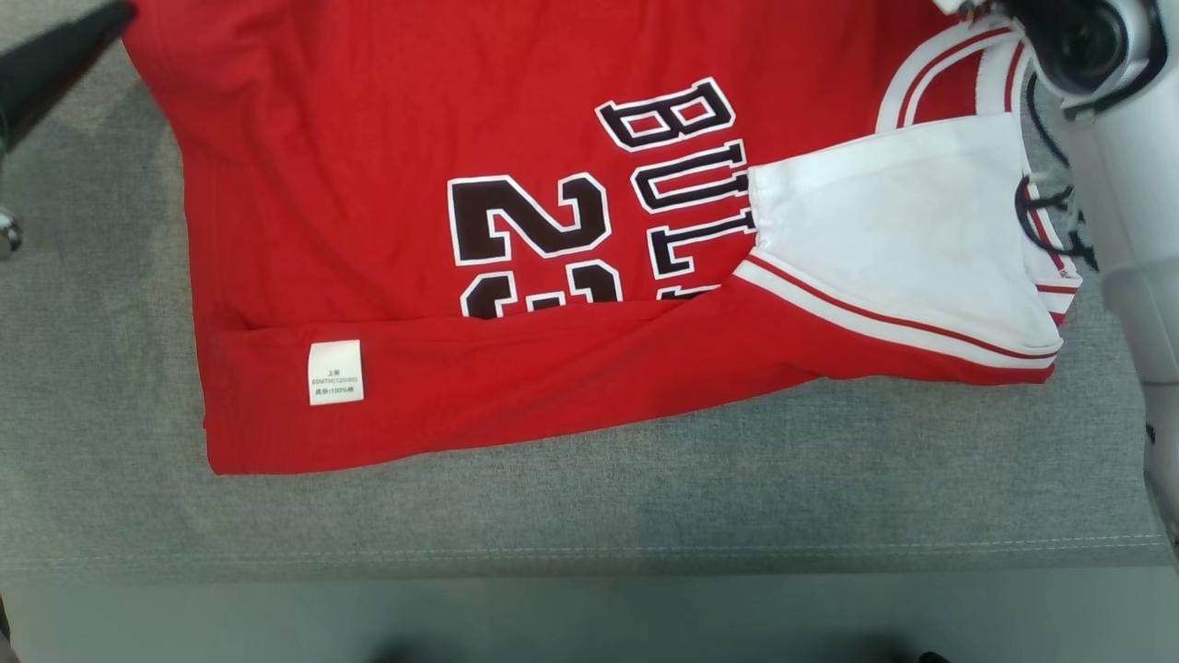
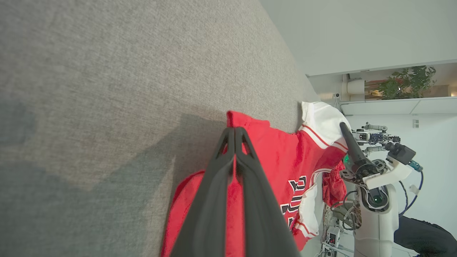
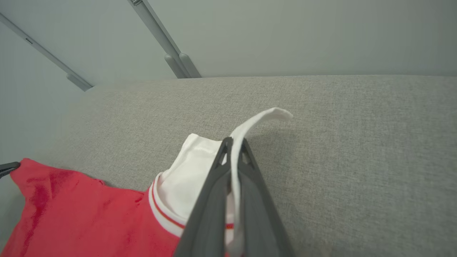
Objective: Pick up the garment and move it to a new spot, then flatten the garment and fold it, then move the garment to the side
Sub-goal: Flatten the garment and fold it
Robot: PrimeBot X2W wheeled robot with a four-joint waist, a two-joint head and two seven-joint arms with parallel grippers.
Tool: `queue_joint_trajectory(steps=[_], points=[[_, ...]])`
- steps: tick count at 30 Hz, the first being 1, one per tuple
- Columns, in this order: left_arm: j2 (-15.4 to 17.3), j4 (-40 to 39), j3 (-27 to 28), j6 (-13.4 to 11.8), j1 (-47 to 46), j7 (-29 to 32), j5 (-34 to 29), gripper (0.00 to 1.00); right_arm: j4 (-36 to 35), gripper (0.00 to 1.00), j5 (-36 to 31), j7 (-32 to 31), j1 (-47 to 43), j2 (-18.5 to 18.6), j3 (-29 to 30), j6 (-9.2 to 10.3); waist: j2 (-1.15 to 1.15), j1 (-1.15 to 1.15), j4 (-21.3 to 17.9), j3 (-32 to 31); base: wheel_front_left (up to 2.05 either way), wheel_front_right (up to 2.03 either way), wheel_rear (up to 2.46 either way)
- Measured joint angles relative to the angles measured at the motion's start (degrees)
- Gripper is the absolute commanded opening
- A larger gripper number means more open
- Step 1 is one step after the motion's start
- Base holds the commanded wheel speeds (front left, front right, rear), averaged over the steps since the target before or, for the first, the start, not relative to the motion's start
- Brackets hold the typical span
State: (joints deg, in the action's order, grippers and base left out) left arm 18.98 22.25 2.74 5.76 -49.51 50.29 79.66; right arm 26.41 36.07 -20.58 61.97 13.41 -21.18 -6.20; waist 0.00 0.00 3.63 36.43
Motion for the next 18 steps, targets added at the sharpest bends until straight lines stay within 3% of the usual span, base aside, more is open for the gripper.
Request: queue_joint_trajectory(steps=[18], points=[[0.24, -2.54, 3.52, 0.90, 12.59, -3.52, 1.37, 0.00, -7.57, 0.00, 4.58, 3.92, -15.47, 2.86, 1.74, -0.35, 0.00, 0.00, -1.28, -5.34, 0.00, 0.00, 0.00]])
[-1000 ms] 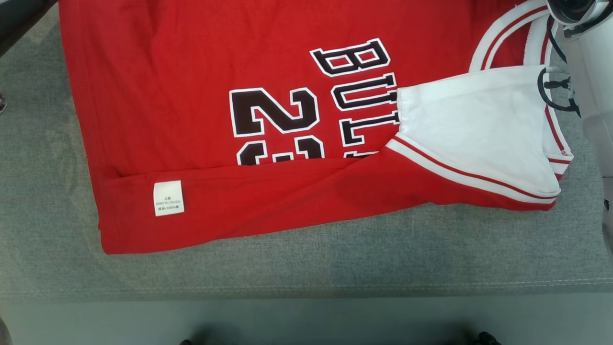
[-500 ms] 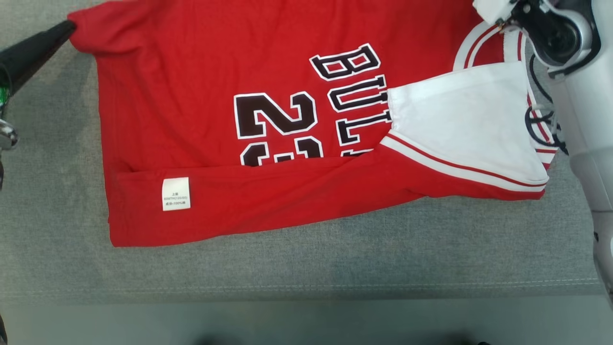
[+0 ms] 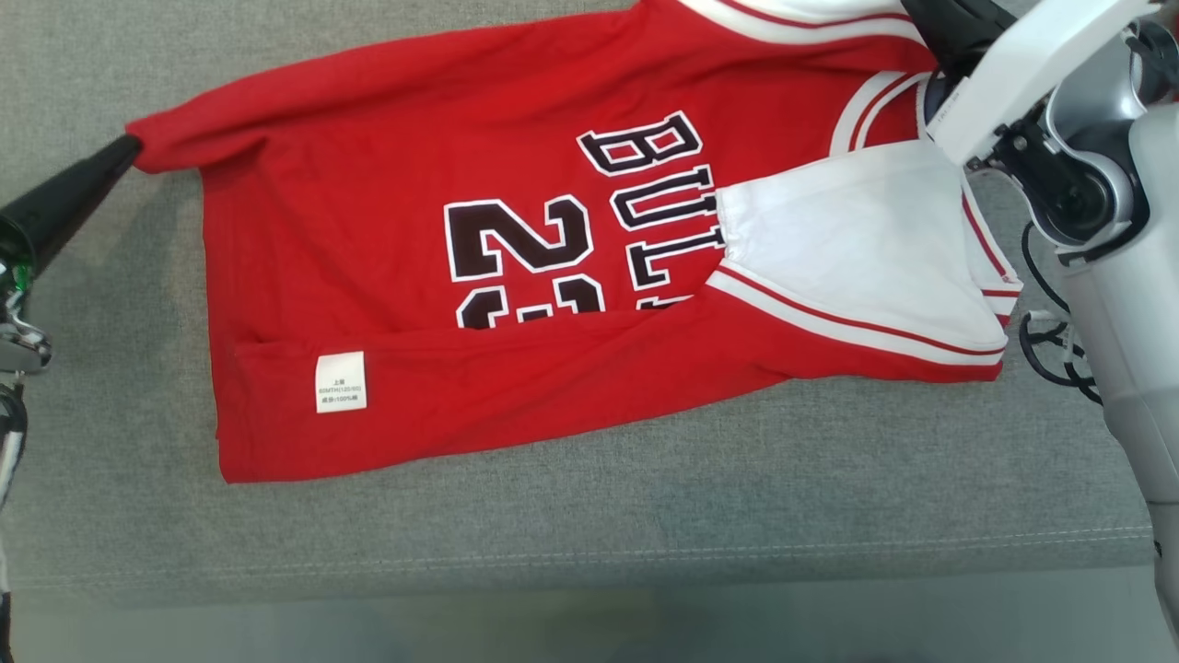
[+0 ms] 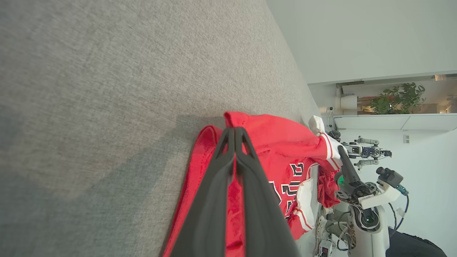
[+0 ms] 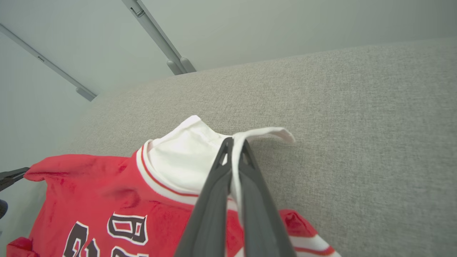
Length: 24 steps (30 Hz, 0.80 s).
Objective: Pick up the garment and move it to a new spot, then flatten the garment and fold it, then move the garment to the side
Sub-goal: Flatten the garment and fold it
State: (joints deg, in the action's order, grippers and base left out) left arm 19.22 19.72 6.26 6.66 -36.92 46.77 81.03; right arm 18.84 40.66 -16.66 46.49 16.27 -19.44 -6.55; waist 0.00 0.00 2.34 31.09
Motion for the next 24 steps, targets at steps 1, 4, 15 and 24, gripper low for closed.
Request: queue_joint_trajectory(steps=[1, 4, 15, 24], points=[[-0.14, -0.22, 0.01, 0.24, 0.54, 0.00, 0.11, 0.00, -0.45, 0.00, 0.40, 0.01, -0.64, 0.25, 0.27, 0.00, 0.00, 0.00, -0.11, -0.32, 0.00, 0.00, 0.00], [-0.74, -1.26, -0.13, 0.34, 2.13, -0.13, 0.33, 0.00, -1.88, 0.00, 1.20, 0.52, -2.88, 0.81, 0.94, 0.01, 0.00, 0.00, -0.32, -1.22, 0.00, 0.00, 0.00], [-1.89, -5.72, 0.21, 0.37, 9.81, -1.54, 0.58, 0.00, -6.12, 0.00, 2.91, 2.04, -12.08, 1.35, 2.35, 0.01, 0.00, 0.00, -0.70, -4.34, 0.00, 0.00, 0.00], [-2.96, -9.73, 0.53, 0.38, 15.54, -2.98, 0.94, 0.00, -9.89, 0.00, 4.28, 2.77, -17.97, 2.00, 3.48, 0.60, 0.00, 0.00, -0.38, -6.55, 0.00, 0.00, 0.00]])
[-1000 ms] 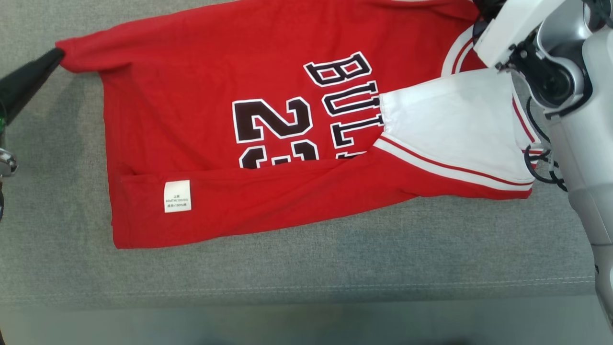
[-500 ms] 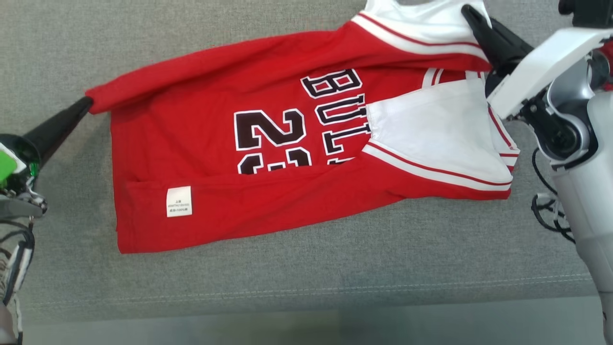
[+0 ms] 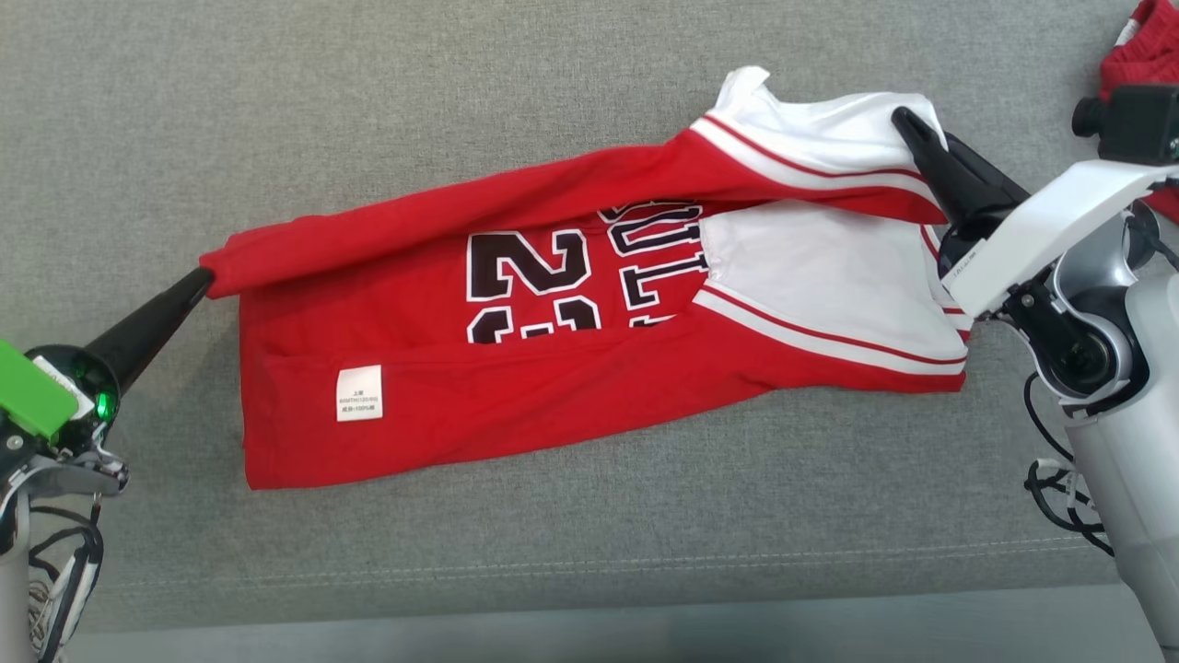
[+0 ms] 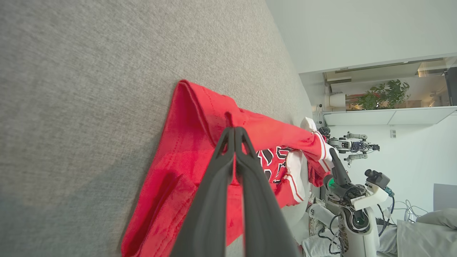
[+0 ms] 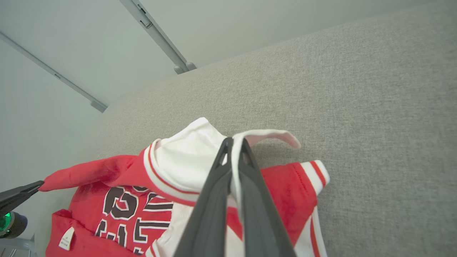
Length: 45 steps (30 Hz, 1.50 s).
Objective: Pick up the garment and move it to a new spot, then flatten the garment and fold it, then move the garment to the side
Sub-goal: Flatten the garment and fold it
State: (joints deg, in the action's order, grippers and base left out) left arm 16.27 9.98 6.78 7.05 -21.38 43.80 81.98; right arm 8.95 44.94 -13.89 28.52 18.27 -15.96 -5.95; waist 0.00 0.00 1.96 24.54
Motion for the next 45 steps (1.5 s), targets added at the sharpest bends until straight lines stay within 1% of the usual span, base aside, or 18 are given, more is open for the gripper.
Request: queue_joint_trajectory(steps=[5, 8, 17, 18, 21, 25, 28, 32, 33, 41, 45], points=[[-0.18, -1.97, 0.48, 0.00, 2.41, -0.14, 0.04, 0.00, -2.15, 0.00, -0.01, 0.27, -1.90, 0.60, 0.42, 0.09, 0.00, 0.00, -0.06, -1.04, 0.00, 0.00, 0.00], [-0.41, -3.45, 0.62, 0.00, 3.53, -0.55, 0.63, 0.00, -3.81, 0.00, 0.00, 0.31, -3.15, 1.15, 0.71, 1.00, 0.00, 0.00, -0.11, -1.53, 0.00, 0.00, 0.00], [-0.70, -5.08, 0.56, 0.00, 7.15, -1.07, 1.05, 0.00, -6.69, 0.00, 0.42, 0.33, -7.94, 1.10, 0.62, 1.65, 0.00, 0.00, -0.27, -1.71, 0.00, 0.00, 0.00], [-0.70, -5.26, 0.49, 0.00, 7.51, -1.07, 1.04, 0.00, -6.88, 0.00, 0.42, 0.33, -8.33, 1.10, 0.56, 2.03, 0.00, 0.00, -0.29, -1.67, 0.00, 0.00, 0.00], [-0.68, -5.76, 0.48, 0.00, 8.36, -1.09, 1.01, 0.00, -7.68, 0.00, 0.42, 0.34, -9.61, 1.12, 0.56, 2.35, 0.00, 0.00, -0.36, -1.57, 0.00, 0.00, 0.00], [-0.56, -6.34, 0.49, 0.00, 9.37, -1.58, 0.85, 0.00, -8.46, 0.00, 0.30, 0.62, -10.78, 1.41, 0.68, 2.59, 0.00, 0.00, -0.42, -1.61, 0.00, 0.00, 0.00], [-0.23, -6.60, 0.29, 0.00, 10.51, -1.66, -0.90, 0.00, -8.82, 0.00, -0.36, 0.84, -11.85, 2.21, 0.67, 2.86, 0.00, 0.00, -0.39, -1.90, 0.00, 0.00, 0.00], [-0.16, -6.61, 0.23, 0.00, 11.81, -2.27, -1.16, 0.00, -8.96, 0.00, -0.75, 1.02, -13.22, 2.43, 0.63, 3.14, 0.00, 0.00, -0.35, -2.06, 0.00, 0.00, 0.00], [-0.15, -6.65, 0.23, 0.00, 12.00, -2.34, -1.16, 0.00, -9.01, 0.00, -0.81, 1.08, -13.52, 2.44, 0.63, 3.50, 0.00, 0.00, -0.32, -2.10, 0.00, 0.00, 0.00], [-0.22, -7.09, -0.27, 0.00, 12.68, -2.87, -1.57, 0.00, -10.03, 0.00, -1.18, 1.33, -14.65, 2.71, 0.71, 3.63, 0.00, 0.00, -0.07, -2.39, 0.00, 0.00, 0.00], [-0.20, -7.75, -0.60, 0.00, 13.29, -3.00, -1.82, 0.00, -10.49, 0.00, -1.64, 1.59, -14.68, 3.03, 0.94, 4.27, 0.00, 0.00, 0.00, -2.50, 0.00, 0.00, 0.00]])
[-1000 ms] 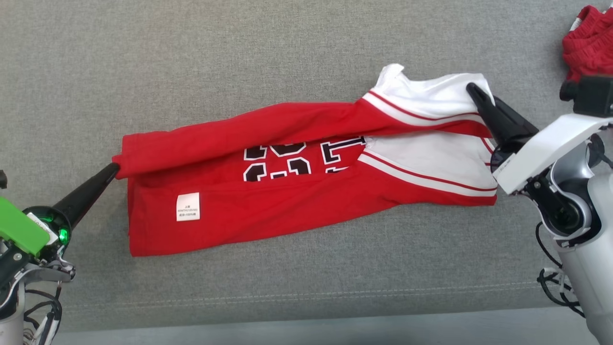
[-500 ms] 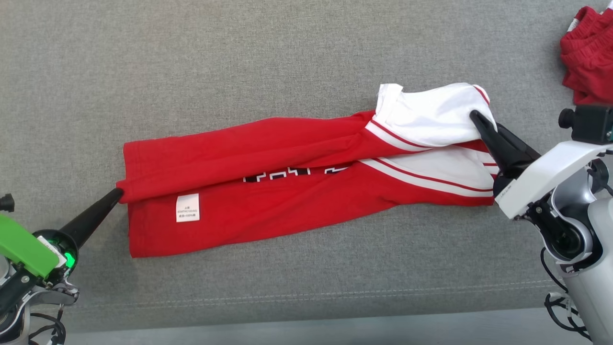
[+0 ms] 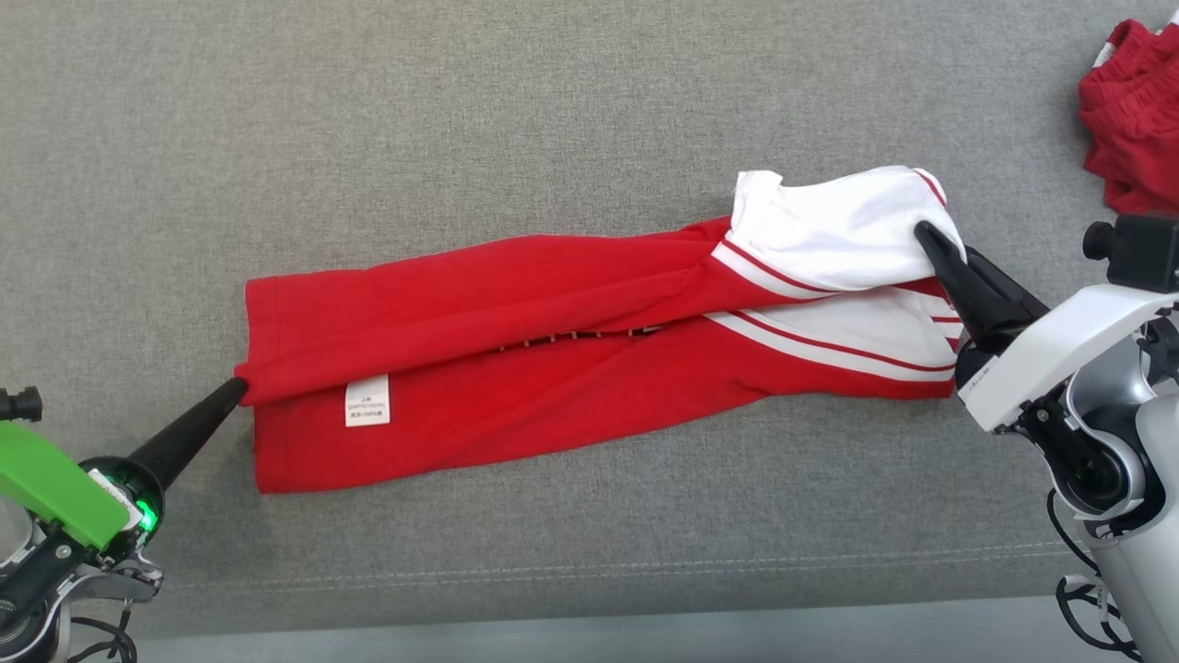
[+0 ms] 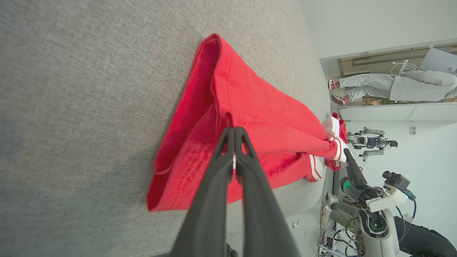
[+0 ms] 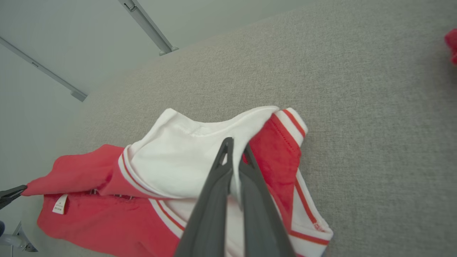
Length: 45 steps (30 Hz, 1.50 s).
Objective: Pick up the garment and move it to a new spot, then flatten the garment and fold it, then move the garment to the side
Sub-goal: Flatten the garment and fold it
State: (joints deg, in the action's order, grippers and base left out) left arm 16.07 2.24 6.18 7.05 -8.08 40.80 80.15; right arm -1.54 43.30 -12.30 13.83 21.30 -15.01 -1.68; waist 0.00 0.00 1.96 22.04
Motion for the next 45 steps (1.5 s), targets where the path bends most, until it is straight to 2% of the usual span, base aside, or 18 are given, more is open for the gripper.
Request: queue_joint_trajectory(steps=[22, 29, 45], points=[[0.99, -2.24, -0.63, 0.00, 3.03, -0.53, -2.26, 0.00, -2.82, 0.00, -0.01, -0.05, -3.73, -0.11, -0.56, 0.87, 0.00, 0.00, -0.40, 0.29, 0.00, 0.00, 0.00], [0.98, -2.79, -0.81, 0.00, 3.67, -0.58, -2.26, 0.00, -3.13, 0.00, -0.24, 0.76, -3.88, -0.44, -0.05, 1.70, 0.00, 0.00, -0.61, 0.35, 0.00, 0.00, 0.00], [1.67, -6.20, -0.70, 0.00, 5.03, -1.04, -2.27, 0.00, -5.55, 0.00, -1.07, 1.75, -4.72, -0.41, -0.23, 1.74, 0.00, 0.00, -0.34, 0.14, 0.00, 0.00, 0.00]])
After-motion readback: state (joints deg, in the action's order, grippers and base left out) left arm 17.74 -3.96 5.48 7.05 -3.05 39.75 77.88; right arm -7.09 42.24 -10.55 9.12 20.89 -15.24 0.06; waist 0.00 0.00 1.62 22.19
